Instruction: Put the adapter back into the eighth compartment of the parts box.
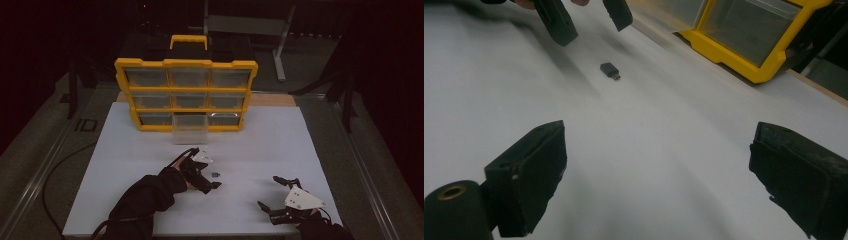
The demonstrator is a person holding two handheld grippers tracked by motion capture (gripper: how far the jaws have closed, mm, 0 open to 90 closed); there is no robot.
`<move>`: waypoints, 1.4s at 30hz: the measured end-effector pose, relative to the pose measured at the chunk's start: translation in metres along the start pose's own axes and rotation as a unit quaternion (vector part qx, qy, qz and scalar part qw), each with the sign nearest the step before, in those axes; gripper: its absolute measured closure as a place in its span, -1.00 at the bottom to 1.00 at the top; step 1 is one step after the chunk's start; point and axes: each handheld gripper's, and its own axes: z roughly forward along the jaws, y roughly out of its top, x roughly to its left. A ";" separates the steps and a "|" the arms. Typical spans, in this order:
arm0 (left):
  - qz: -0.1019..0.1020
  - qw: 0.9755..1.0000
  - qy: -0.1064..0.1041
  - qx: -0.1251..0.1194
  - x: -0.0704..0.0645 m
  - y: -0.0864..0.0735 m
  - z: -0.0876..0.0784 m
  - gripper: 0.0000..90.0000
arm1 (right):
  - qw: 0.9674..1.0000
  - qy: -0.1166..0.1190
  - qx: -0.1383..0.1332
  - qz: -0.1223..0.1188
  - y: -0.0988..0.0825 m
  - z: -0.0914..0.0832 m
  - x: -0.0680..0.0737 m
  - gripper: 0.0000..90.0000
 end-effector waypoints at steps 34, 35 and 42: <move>0.028 0.998 0.032 0.042 0.001 -0.003 0.020 0.12 | 1.000 0.002 0.002 -0.011 -0.001 0.000 -0.001 -0.81; 0.029 0.998 0.030 0.043 0.001 -0.003 0.021 0.18 | 1.000 0.002 0.002 -0.010 -0.001 0.000 -0.001 -0.81; 0.033 0.998 0.036 0.050 0.000 -0.002 0.022 0.41 | 1.000 0.001 0.002 -0.010 -0.001 0.000 -0.001 -0.81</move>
